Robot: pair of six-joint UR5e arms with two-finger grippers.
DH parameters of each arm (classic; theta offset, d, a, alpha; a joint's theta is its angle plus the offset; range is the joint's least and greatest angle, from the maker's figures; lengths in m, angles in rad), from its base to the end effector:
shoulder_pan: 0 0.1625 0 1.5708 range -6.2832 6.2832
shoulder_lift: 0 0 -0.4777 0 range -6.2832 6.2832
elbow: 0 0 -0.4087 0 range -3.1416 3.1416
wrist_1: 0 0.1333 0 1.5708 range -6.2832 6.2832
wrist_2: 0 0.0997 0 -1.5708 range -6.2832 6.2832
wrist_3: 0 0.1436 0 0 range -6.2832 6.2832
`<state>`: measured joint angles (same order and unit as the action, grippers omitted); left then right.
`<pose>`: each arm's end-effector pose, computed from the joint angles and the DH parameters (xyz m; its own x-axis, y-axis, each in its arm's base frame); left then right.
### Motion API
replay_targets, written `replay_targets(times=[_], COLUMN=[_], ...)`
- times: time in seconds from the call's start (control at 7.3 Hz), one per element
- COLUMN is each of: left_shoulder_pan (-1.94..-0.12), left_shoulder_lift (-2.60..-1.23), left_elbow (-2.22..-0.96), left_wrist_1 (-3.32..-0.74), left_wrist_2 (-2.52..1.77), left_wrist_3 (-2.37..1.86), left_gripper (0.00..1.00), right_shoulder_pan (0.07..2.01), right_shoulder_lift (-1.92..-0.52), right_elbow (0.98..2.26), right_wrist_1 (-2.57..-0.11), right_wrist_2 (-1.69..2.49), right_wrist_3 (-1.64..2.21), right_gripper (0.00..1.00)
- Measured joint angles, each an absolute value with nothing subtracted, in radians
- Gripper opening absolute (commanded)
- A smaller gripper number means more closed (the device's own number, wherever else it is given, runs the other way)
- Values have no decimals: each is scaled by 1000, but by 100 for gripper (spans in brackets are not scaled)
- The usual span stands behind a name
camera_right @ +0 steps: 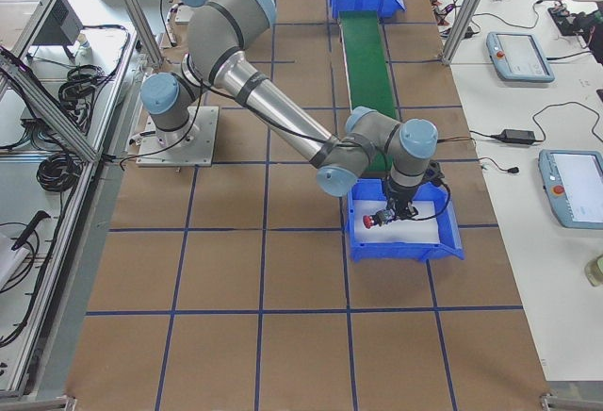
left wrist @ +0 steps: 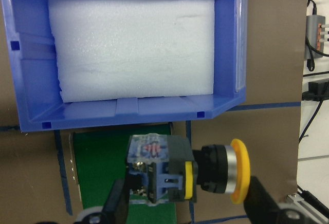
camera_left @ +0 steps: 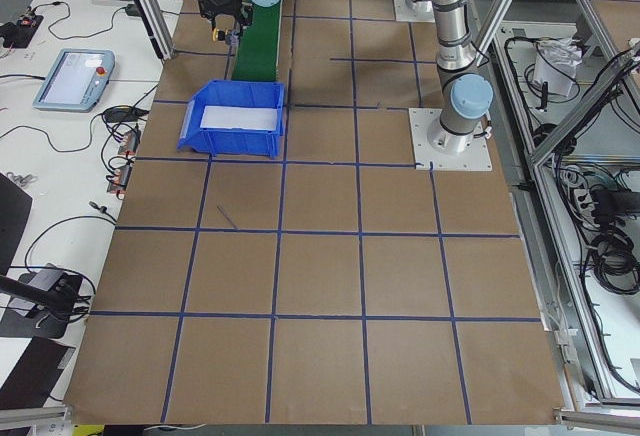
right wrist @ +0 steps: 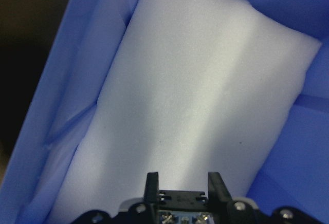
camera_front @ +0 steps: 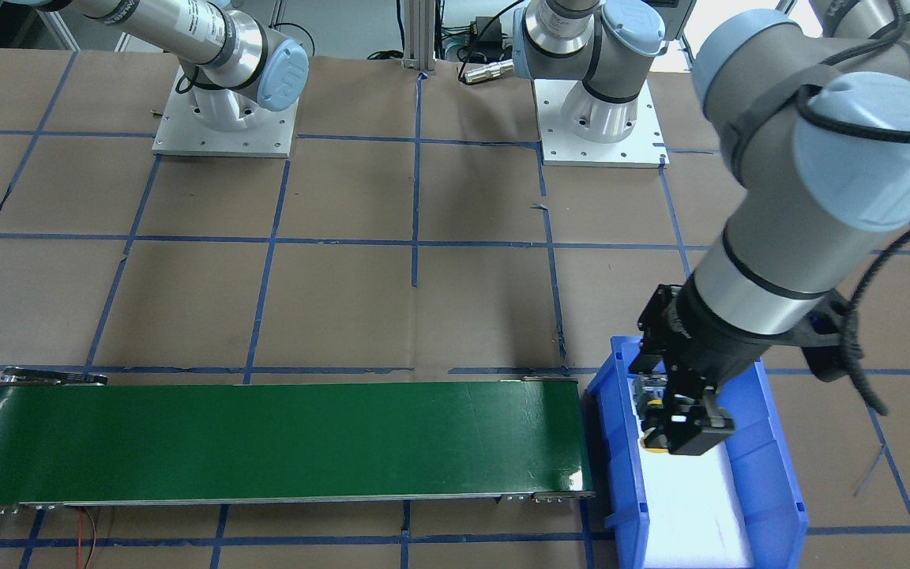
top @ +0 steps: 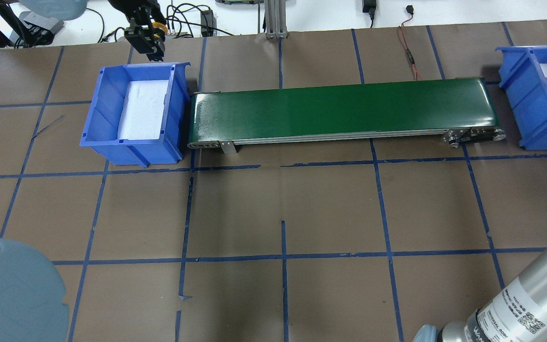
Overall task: Transport two buttons from left to right
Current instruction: 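Lift the yellow-capped button with the left gripper toward the belt while the right arm withdraws, then lower the yellow-capped button onto the belt and open the left gripper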
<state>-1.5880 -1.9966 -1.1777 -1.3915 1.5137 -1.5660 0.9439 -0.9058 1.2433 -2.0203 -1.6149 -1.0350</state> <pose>-0.1540 -0.7228 0.4569 -0.0218 -0.9890 0.1463 -0.9980 0.0302 0.0557 -0.3639 -0.7187 0.2717 -0.9128 -0.3908 0.1185 -0.3956 0.9182 -0.0194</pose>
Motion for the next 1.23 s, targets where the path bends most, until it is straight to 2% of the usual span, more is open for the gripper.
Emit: replay_targets(times=[0.55,0.82,0.96,1.1,1.23], left_shoulder_pan=[-1664,-1721,-1741,-1752,-1759], left_shoulder_lift=[-2118,-2163,-2174,-2182,-2192], left_elbow=[-1236,-1247,-1251,-1255,-1256], left_wrist_1=[-1277,-1227,-1214,-1209,-1208], left_wrist_2=[1510,1513,1514,1516,1517], left_wrist_3=[-1616,-1622,-1624,-1624,-1624], left_gripper=[61,61,65,77,87], right_shoulder_pan=[947,947,947,947,947], right_shoulder_lift=[-872,-864,-863,-863,-862], right_elbow=[1242,1243,1245,1246,1247], right_wrist_1=[-2053,-2062,-2063,-2063,-2063], right_wrist_2=[-1613,-1607,-1603,-1601,-1600], right_wrist_3=[-1032,-1031,-1031,-1031,-1031], right_gripper=[10,37,38,38,43])
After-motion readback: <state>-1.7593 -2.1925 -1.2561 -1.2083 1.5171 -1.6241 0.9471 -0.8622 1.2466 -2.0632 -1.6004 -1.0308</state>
